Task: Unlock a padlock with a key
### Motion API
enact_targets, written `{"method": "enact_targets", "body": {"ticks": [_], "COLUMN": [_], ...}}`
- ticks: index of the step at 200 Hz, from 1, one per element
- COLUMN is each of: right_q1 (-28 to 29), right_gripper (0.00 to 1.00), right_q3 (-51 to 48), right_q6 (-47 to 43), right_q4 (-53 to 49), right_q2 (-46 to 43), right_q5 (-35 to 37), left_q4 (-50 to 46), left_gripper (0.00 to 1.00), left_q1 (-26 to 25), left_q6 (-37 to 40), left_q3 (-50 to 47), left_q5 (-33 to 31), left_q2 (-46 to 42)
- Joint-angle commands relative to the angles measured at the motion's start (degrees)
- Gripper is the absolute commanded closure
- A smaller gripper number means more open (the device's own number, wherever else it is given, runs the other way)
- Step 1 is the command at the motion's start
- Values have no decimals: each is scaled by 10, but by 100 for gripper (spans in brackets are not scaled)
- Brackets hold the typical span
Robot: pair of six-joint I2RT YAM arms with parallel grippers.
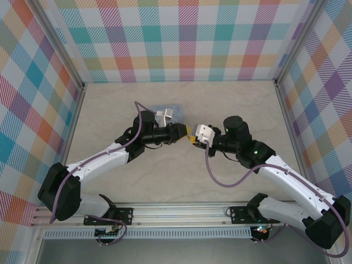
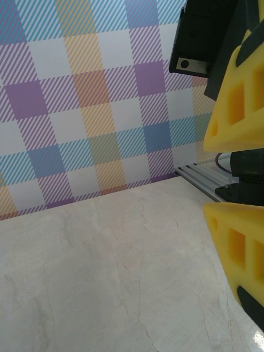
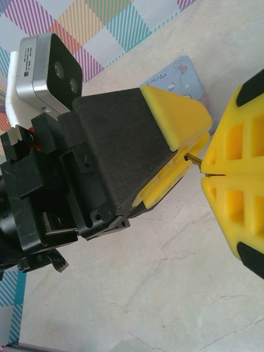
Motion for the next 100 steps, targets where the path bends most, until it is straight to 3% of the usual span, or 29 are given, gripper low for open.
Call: {"method": "enact_targets", "body": {"ticks": [1, 100], "right_q1": [5, 5], "right_gripper": [100, 100], "right_q3": [-5, -26], "right_q6": [10, 27], "right_q4": [29, 63], "right_q2": [1, 11], "right_q5": [-7, 11], "left_q4": [25, 33], "left_gripper": [71, 74], "left_q1": [-8, -8], "left_q6": [-9, -33], "left_q3": [1, 2], "left_q5": [16, 9], "left_q2": [-1, -4]}}
